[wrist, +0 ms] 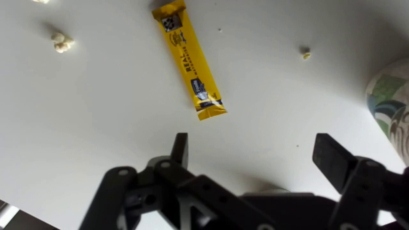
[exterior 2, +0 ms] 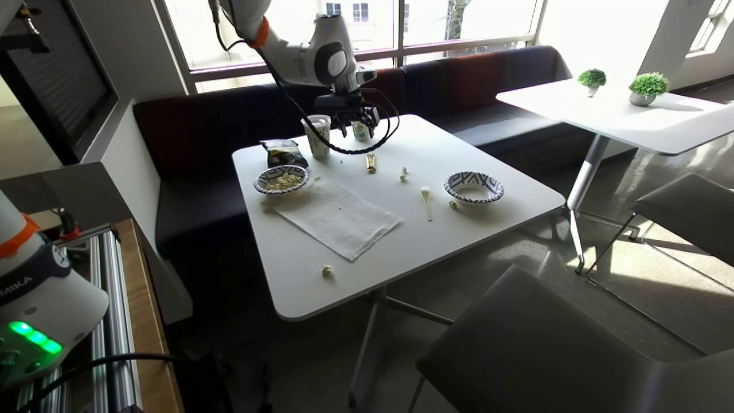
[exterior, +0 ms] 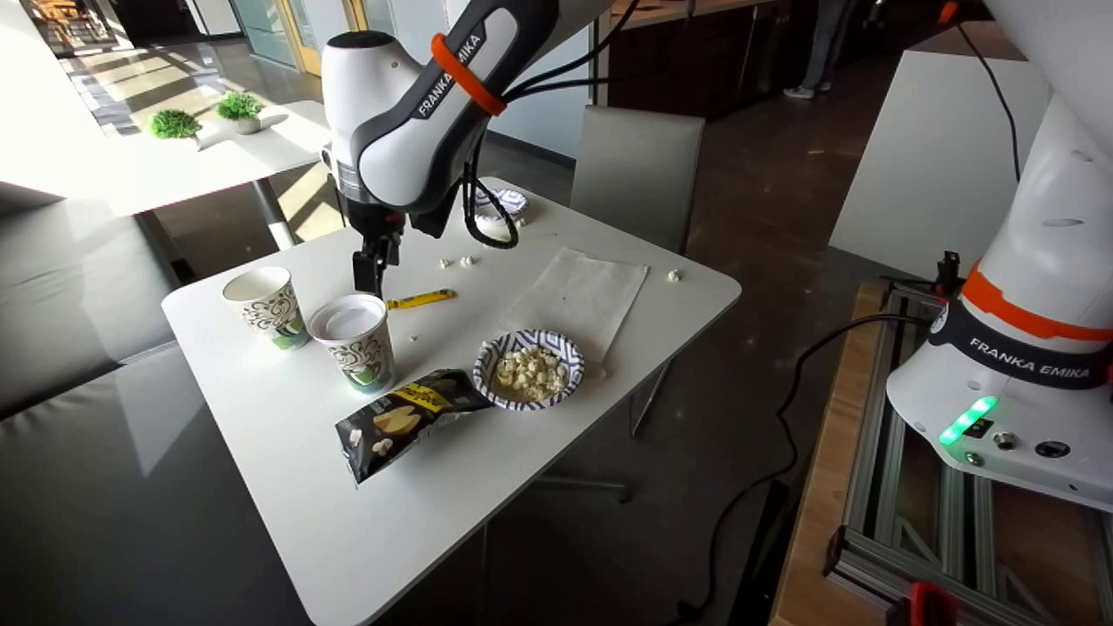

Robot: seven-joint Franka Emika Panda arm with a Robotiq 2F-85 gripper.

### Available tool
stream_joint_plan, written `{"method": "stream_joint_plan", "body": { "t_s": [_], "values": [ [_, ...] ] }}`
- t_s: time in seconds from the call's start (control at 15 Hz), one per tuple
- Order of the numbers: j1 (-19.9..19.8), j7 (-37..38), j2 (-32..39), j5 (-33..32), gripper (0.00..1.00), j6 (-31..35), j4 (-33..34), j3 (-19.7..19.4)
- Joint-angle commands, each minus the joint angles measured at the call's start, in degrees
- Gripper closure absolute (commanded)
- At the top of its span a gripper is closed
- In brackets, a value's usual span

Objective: Put the yellow packet on top of the coffee cup at the front of the table.

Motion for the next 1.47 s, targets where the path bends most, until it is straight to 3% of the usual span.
{"method": "stream_joint_plan", "body": {
  "t_s": [0.0,0.2,0.47,0.67,0.73,1.07,1.27,1.4],
  "values": [
    [1.4,0.4,8.5,-1.3,0.00,-2.1,10.9,-1.8],
    [0.8,-0.4,12.6,-0.3,0.00,-3.9,16.0,-1.3],
    [0.6,-1.0,16.3,0.2,0.00,-11.4,21.6,-1.2],
    [0.4,-1.7,18.4,0.4,0.23,-15.2,25.5,-0.8],
    [0.3,-2.0,19.0,0.6,0.23,-16.1,26.8,-0.6],
    [0.5,-2.9,21.0,1.1,0.62,-21.1,31.8,-0.2],
    [0.6,-3.1,22.0,1.3,0.74,-24.0,34.1,-0.1],
    [0.7,-3.1,22.6,1.3,0.75,-25.4,35.5,-0.3]
  ]
}}
